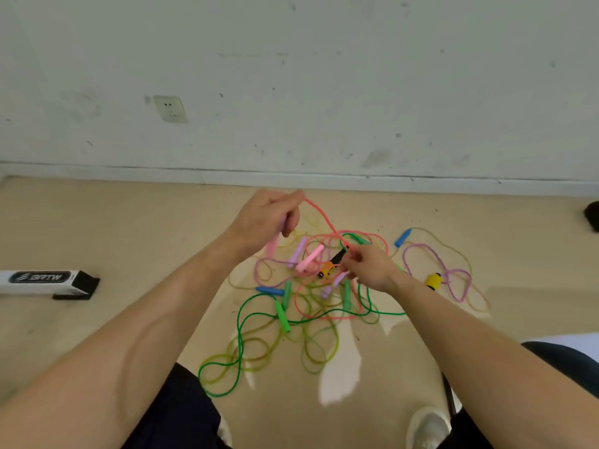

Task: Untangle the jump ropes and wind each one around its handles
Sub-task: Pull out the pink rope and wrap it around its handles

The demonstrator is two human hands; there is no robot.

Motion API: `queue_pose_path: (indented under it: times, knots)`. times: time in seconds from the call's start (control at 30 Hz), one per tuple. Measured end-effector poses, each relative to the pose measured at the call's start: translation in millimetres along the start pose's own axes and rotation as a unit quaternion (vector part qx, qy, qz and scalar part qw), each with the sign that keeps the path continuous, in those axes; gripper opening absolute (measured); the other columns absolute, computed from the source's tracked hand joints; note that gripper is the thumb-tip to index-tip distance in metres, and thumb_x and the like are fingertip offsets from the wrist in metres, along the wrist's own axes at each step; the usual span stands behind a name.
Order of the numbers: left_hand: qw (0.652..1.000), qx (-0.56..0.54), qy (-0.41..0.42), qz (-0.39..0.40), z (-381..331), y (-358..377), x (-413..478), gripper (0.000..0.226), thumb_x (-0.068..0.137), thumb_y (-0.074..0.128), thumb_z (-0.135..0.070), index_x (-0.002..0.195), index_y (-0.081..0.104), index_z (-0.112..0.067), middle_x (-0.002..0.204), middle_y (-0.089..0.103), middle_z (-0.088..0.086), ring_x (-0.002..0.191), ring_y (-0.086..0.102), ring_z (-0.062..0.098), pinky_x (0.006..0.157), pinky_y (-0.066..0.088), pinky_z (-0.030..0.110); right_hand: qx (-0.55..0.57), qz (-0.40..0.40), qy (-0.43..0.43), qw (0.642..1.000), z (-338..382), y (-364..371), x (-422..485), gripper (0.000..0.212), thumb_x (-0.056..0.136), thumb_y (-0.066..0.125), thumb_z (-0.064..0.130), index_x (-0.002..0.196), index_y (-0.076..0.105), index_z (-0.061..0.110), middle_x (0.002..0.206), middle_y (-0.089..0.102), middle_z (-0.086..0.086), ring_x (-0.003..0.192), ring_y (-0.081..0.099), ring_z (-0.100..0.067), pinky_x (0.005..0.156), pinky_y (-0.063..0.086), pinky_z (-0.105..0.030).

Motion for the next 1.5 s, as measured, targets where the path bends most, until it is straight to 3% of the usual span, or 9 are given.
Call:
queue_pose_path:
  times: [0.17,0.3,0.57,0.7,0.87,1.0,1.17,1.33,1.5]
  knots:
    - [0.99,0.112,-0.09,-0.003,69,6,-11,0.039,0.106,0.041,-0.037,0.094,0.075,-0.023,0.079,0.058,-0.001,0.072,0.053,0.011,0.068,0.044,0.028,0.343,-0.017,0.021,0.939,43,-30,-18,0.012,0.104,0.05,0.01,0.101,0.06,0.005,0.071,0.072,-0.01,0.06,0.07,-0.016,0.058,0.058,-0.026]
    - [0.987,0.117,-0.082,0.079,77,42,-19,0.05,0.103,0.038,-0.049,0.13,0.063,-0.016,0.106,0.057,0.001,0.08,0.053,-0.001,0.07,0.042,0.02,0.532,-0.01,0.039,0.846,71,-54,-30,0.017,0.104,0.044,0.006,0.104,0.06,0.002,0.069,0.071,-0.009,0.059,0.071,-0.014,0.054,0.058,-0.024]
    - [0.975,0.049,-0.165,0.14,80,72,-22,0.045,0.107,0.035,-0.04,0.081,0.063,-0.017,0.086,0.072,-0.01,0.065,0.052,0.015,0.06,0.047,0.027,0.648,-0.053,0.025,0.76,88,-82,-33,0.021,0.104,0.048,0.017,0.091,0.059,0.006,0.07,0.073,-0.01,0.063,0.072,-0.015,0.057,0.059,-0.025]
    - [0.967,-0.168,-0.188,0.041,61,63,-7,0.051,0.108,0.036,-0.033,0.067,0.055,-0.01,0.062,0.065,0.009,0.047,0.046,0.018,0.045,0.04,0.023,0.539,-0.037,0.075,0.838,52,-69,-22,0.053,0.105,0.033,0.049,0.116,0.062,0.005,0.107,0.075,-0.013,0.091,0.073,-0.025,0.071,0.058,-0.034]
    - [0.91,-0.35,-0.222,0.016,41,53,4,0.039,0.106,0.037,-0.029,0.072,0.046,-0.013,0.057,0.056,0.007,0.041,0.041,0.016,0.039,0.031,0.019,0.239,0.012,0.027,0.971,49,-15,-18,0.036,0.084,0.048,0.0,0.109,0.072,0.009,0.104,0.071,-0.004,0.095,0.062,-0.019,0.08,0.05,-0.032]
    - [0.878,-0.424,-0.22,0.017,29,47,6,0.035,0.103,0.04,-0.029,0.072,0.048,-0.016,0.059,0.053,0.001,0.039,0.038,0.011,0.039,0.028,0.019,0.064,0.084,-0.037,0.994,43,19,-7,0.032,0.08,0.055,0.008,0.101,0.067,0.028,0.103,0.068,-0.008,0.09,0.065,-0.024,0.086,0.053,-0.043]
    - [0.838,-0.509,-0.193,0.029,15,29,6,0.027,0.095,0.045,-0.033,0.073,0.049,-0.019,0.055,0.05,-0.005,0.036,0.038,0.005,0.036,0.029,0.014,-0.054,0.062,0.012,0.997,-2,22,7,0.02,0.097,0.05,0.021,0.102,0.068,0.013,0.093,0.069,-0.002,0.087,0.062,-0.021,0.079,0.048,-0.033]
    - [0.918,-0.352,-0.168,-0.07,36,8,9,0.035,0.105,0.042,-0.038,0.08,0.054,-0.016,0.067,0.056,0.0,0.052,0.052,0.012,0.04,0.035,0.018,0.134,0.038,0.069,0.988,-5,10,12,0.022,0.104,0.046,0.014,0.094,0.063,0.003,0.088,0.073,-0.013,0.07,0.069,-0.023,0.06,0.053,-0.027]
    - [0.985,-0.031,-0.162,-0.058,68,20,8,0.032,0.107,0.043,-0.029,0.095,0.067,-0.011,0.089,0.068,0.0,0.093,0.072,0.023,0.047,0.041,0.024,0.404,0.061,0.031,0.912,47,-12,2,0.02,0.105,0.045,0.013,0.103,0.061,0.002,0.082,0.074,-0.007,0.07,0.074,-0.02,0.058,0.058,-0.026]
Point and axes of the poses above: each hand's wrist, its own x-axis towards the middle knuckle, its own y-axis out of the palm, z = x × y, the point moved 4 cm from there along x, towards the middle knuckle
